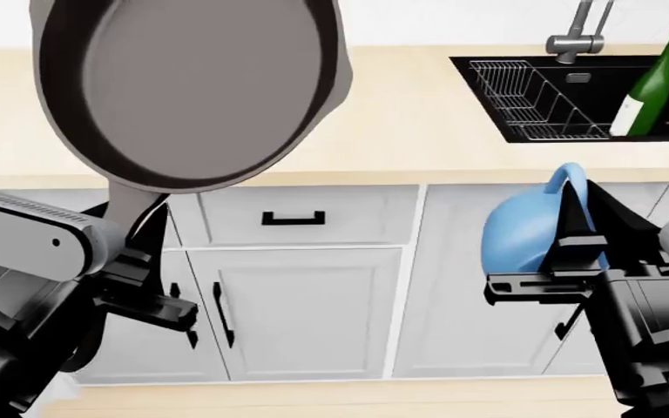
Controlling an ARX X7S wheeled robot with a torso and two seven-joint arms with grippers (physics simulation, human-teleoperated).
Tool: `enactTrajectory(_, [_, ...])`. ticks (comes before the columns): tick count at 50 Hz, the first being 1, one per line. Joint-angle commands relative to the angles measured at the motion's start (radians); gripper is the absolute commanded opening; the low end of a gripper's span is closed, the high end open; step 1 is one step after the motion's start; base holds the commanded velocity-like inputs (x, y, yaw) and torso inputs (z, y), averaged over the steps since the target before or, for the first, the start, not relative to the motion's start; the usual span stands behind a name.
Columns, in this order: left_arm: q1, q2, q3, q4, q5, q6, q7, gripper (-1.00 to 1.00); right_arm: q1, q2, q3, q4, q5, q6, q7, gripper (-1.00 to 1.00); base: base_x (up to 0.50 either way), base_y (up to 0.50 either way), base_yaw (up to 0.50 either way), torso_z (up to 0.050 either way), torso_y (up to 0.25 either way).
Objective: Pick the teapot and pan and place them in the sink. Then turn on the water.
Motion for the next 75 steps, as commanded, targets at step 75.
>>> enactTrajectory(75, [-0.03,0.02,-0.011,-0.011,0.015,-0.02,-0.003,-1.0,0.004,0.038,0.016,-0.002,-0.022,-0.049,0.007,-1.0,-0.5,0.01,0.0,0.001,0.002])
